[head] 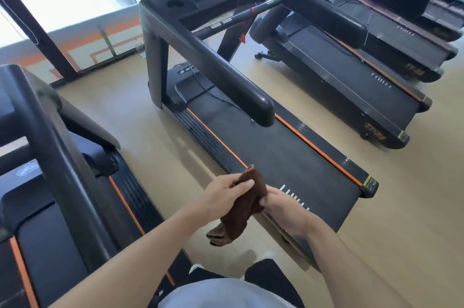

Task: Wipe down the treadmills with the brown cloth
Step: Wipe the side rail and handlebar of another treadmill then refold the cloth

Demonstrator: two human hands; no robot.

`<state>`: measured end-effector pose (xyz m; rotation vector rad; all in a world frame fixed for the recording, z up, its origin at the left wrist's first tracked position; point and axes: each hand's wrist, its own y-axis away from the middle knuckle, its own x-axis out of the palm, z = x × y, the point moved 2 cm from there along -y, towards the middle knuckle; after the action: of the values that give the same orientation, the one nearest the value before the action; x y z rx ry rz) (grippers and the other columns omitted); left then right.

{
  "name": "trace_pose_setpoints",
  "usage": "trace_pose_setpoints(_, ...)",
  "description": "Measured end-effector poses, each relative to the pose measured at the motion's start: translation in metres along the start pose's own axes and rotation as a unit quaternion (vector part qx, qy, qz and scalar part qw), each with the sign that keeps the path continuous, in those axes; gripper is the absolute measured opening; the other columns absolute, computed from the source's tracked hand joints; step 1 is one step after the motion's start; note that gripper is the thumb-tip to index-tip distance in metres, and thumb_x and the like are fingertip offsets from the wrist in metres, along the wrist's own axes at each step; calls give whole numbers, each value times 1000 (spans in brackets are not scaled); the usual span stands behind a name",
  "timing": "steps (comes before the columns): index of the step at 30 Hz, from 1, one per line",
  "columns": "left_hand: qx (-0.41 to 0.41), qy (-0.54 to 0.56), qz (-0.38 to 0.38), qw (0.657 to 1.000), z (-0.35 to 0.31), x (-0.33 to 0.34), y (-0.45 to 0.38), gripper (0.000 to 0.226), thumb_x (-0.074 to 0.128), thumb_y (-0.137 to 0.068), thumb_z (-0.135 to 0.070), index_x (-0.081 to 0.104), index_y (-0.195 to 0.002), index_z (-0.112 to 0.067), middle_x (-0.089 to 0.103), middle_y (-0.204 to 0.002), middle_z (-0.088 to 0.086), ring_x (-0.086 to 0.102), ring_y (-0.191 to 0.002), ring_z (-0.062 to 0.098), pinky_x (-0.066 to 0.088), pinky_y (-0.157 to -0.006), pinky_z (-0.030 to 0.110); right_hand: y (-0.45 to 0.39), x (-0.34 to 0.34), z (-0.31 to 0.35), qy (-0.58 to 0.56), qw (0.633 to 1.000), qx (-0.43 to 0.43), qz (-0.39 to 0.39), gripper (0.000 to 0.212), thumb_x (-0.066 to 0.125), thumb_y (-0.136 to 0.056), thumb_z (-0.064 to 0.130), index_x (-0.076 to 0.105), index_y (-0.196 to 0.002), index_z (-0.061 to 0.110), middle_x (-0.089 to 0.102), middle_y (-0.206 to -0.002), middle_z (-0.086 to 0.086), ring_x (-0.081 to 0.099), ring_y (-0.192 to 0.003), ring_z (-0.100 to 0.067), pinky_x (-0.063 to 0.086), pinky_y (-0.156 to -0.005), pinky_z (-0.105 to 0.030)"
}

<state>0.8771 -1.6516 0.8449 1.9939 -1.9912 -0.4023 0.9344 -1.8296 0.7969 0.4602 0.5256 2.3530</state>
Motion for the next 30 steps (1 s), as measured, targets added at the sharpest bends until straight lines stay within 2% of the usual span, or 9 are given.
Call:
trace_pose_setpoints(3,20,26,-14,999,-29,-5,-38,21,62,-98,-34,78,-105,-22,77,-108,13,71,-95,19,53,-100,50,-25,-27,4,67,996,43,39,41,65,-77,6,66,-118,0,67,-113,-27,61,-109,-27,45,-107,-54)
trace_pose_setpoints(6,36,75,-48,995,-67,-4,-89,20,61,-103,-29,81,-100,-33,78,-107,8,74,-101,21,57,-98,40,-57,-66,18,86,995,54,21,38,68,-86,-11,70,-119,8,75,-114,-9,70,-107,-19,55,-96,-36)
trace_pose_setpoints(11,28,181,-163,970,-123,-5,-190,25,60,-103,-28,75,-117,-14,78,-108,11,74,-103,29,59,-95,40,-118,-180,54,84,995,44,-13,29,74,-89,-1,73,-118,3,75,-118,-17,71,-110,-27,56,-97,-36)
trace_pose_setpoints(15,8,244,-354,903,-146,-18,-249,19,62,-102,-30,76,-101,-17,80,-97,5,76,-91,24,62,-85,37,-157,-278,115,79,994,70,-26,33,81,-86,13,73,-118,8,75,-119,-17,72,-109,-33,54,-101,-46)
trace_pose_setpoints(18,-34,260,-459,849,-146,-28,-270,24,63,-100,-38,76,-96,-18,80,-92,-1,76,-86,18,61,-88,42,-201,-327,183,101,994,51,-3,36,83,-83,20,72,-115,8,77,-113,-11,74,-100,-26,58,-88,-34)
trace_pose_setpoints(21,-57,262,-521,811,-147,-42,-277,32,65,-97,-47,76,-104,-18,80,-99,-3,75,-99,22,58,-96,49,-262,-335,246,107,994,2,-7,19,71,-94,11,70,-113,5,76,-100,-7,71,-85,-15,58,-71,-25)
trace_pose_setpoints(24,-40,250,-556,791,-158,-61,-287,20,59,-103,-36,74,-103,-22,79,-94,-11,76,-88,11,61,-88,42,-330,-317,290,114,992,-51,-25,13,71,-96,12,73,-109,11,77,-99,-4,70,-90,-16,56,-82,-32)
trace_pose_setpoints(27,-26,252,-586,770,-161,-85,-303,19,53,-107,-29,71,-111,-24,78,-105,-5,76,-89,11,64,-77,41,-393,-288,321,140,986,-90,-32,10,76,-94,17,73,-104,20,77,-101,0,70,-93,-14,54,-87,-33)
trace_pose_setpoints(30,-8,243,-617,749,-158,-111,-324,21,50,-109,-25,67,-120,-24,75,-111,-8,74,-89,3,60,-64,24,-440,-261,351,182,975,-119,-46,11,77,-93,24,71,-102,27,76,-104,4,70,-96,-12,55,-86,-28)
